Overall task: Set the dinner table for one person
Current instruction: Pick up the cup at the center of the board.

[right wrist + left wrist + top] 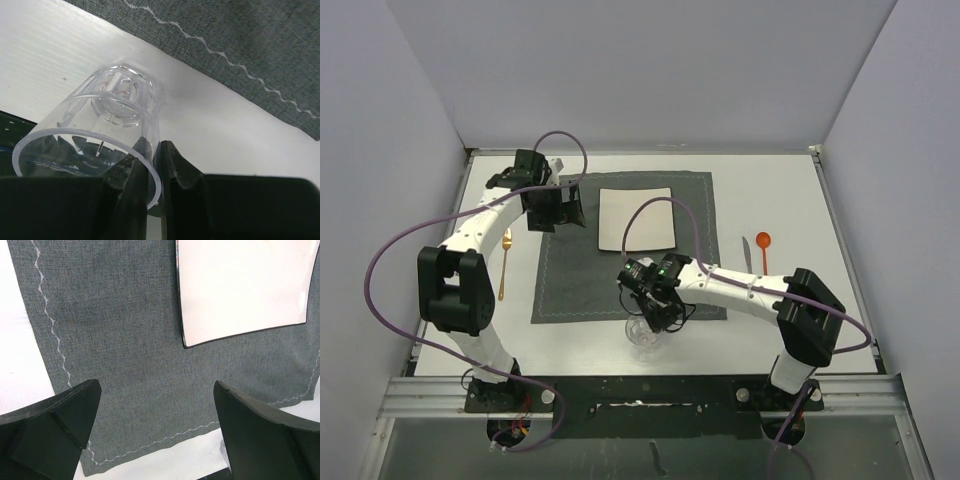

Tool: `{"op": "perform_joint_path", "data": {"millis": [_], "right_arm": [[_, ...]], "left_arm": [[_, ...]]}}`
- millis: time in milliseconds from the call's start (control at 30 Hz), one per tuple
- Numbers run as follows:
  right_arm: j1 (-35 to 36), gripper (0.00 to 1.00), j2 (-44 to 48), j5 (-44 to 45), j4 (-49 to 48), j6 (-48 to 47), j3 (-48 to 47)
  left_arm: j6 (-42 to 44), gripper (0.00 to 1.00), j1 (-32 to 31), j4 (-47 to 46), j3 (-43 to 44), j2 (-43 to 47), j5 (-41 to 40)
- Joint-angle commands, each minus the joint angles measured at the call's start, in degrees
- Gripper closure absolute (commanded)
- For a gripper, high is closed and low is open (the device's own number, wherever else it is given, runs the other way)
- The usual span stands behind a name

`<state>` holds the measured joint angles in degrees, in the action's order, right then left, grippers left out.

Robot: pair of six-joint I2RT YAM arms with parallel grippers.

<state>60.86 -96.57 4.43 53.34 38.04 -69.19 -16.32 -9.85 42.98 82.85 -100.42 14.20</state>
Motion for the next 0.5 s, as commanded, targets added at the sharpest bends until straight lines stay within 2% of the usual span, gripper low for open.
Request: {"op": "perform_joint_path", "data": {"millis": [0,300,467], "right_arm": [[-2.0,1.00,5.2,2.7,5.9,0.5,-6.5],[-11.7,1.00,8.1,-0.2,12.0,-2.4,-16.4],[-20.1,1.00,3.9,-0.7,16.9,-8.0,-25.2]], "left_arm": [[0.1,0.02,0.7,-2.6,0.2,3.1,0.1],[0.1,0.02,1.2,-2.5,0.0,3.3,-0.2],[0.1,0.02,1.2,-2.0,0.2,3.0,-0.7]]}}
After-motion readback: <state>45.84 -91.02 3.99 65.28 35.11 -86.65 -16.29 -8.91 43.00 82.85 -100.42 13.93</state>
